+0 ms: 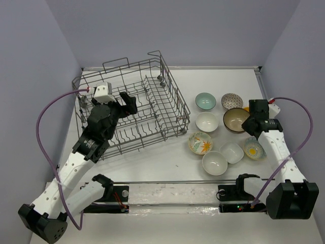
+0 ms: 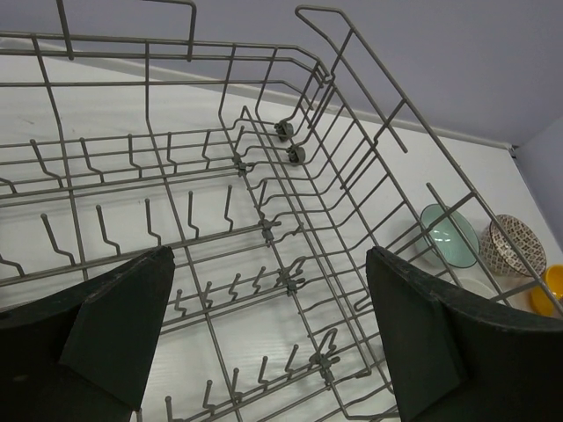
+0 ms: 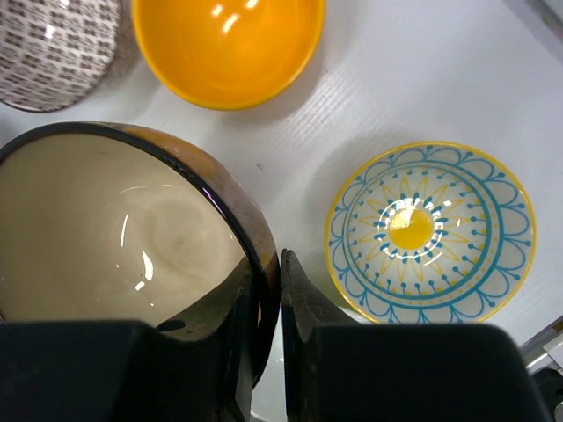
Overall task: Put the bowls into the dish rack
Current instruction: Pick up the bowl from the center of the board, then pass from the right arm to the left
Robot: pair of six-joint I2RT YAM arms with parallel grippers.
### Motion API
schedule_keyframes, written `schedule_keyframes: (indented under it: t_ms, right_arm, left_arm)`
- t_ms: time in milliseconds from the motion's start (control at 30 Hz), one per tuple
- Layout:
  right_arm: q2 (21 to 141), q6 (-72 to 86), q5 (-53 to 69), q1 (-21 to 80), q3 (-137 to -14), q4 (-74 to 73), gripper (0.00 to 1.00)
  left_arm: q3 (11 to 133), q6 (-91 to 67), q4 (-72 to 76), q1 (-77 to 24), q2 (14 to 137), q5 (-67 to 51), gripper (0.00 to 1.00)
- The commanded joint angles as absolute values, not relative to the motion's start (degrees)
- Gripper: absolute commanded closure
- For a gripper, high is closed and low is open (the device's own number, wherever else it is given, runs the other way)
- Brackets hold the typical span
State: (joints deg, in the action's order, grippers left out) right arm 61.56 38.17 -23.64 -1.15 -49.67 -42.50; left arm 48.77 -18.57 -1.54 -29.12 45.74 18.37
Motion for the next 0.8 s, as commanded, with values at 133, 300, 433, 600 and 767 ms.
schedule_keyframes:
  t_ms: [133, 300, 433, 600, 767]
  right_arm:
    - [55.55, 34.03, -16.90, -1.05, -64.94, -42.71, 0.99]
    - [56.34, 31.21, -9.59, -1.05, -74.60, -44.82, 0.99]
    - [58.44, 29.18, -2.03, -1.05, -82.60, -46.23, 0.99]
    - [63.09, 28.30, 8.32, -1.05, -90.78, -45.44, 0.99]
    - [66.70, 27.86, 10.72, 3.59, -96.31, -44.21, 0.99]
  left_arm:
    - [55.27, -20.04, -2.02, -29.00, 46.67, 16.00, 0.01]
    - [61.69, -22.32, -9.03, -29.00, 49.04, 15.82, 0.01]
    - [66.87, -24.08, -13.26, -29.00, 51.85, 13.63, 0.01]
    - [74.43, -27.41, -18.88, -29.09, 56.68, 8.53, 0.01]
    - [78.83, -29.18, -22.93, -29.09, 59.76, 4.84, 0.01]
